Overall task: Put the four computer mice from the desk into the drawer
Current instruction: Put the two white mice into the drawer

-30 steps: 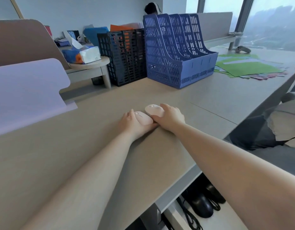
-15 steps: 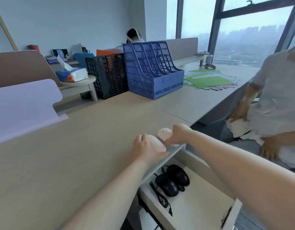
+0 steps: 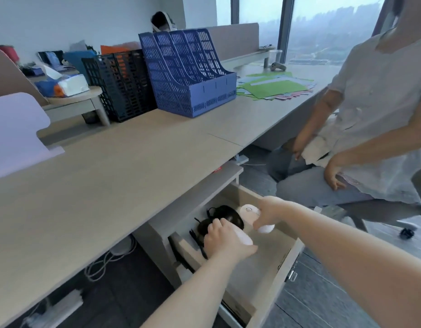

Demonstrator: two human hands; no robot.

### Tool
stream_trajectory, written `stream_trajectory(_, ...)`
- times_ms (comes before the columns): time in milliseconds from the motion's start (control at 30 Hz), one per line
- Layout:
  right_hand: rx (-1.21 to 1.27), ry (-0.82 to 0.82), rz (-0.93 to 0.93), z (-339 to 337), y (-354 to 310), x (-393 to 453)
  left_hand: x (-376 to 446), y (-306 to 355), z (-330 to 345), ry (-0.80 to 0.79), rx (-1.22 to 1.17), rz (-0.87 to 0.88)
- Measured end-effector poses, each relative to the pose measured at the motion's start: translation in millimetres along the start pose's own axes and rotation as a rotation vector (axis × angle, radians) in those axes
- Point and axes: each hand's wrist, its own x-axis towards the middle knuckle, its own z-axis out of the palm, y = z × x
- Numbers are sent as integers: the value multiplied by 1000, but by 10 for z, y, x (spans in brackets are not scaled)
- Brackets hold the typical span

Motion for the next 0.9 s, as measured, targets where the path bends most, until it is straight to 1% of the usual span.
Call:
stream_trajectory(100, -40, -48, 17, 178, 109, 81, 17, -39, 263, -55, 44, -4)
stream_trajectory(200, -66, -41, 49, 379, 158, 173, 109, -87, 396, -89, 75, -29)
stream_trajectory(333, -86, -53, 18, 534, 132, 277, 223, -137, 502, -143, 93, -47)
stream_trajectory(533, -83, -101, -7, 684, 94, 402, 228, -102, 685, -157, 137, -26)
stream_trajectory(667, -86, -75, -23, 768, 98, 442, 239, -115, 789, -155, 109, -53)
stream_trajectory(900, -78, -61, -53, 802, 122, 499, 253, -122, 808, -162, 213, -81)
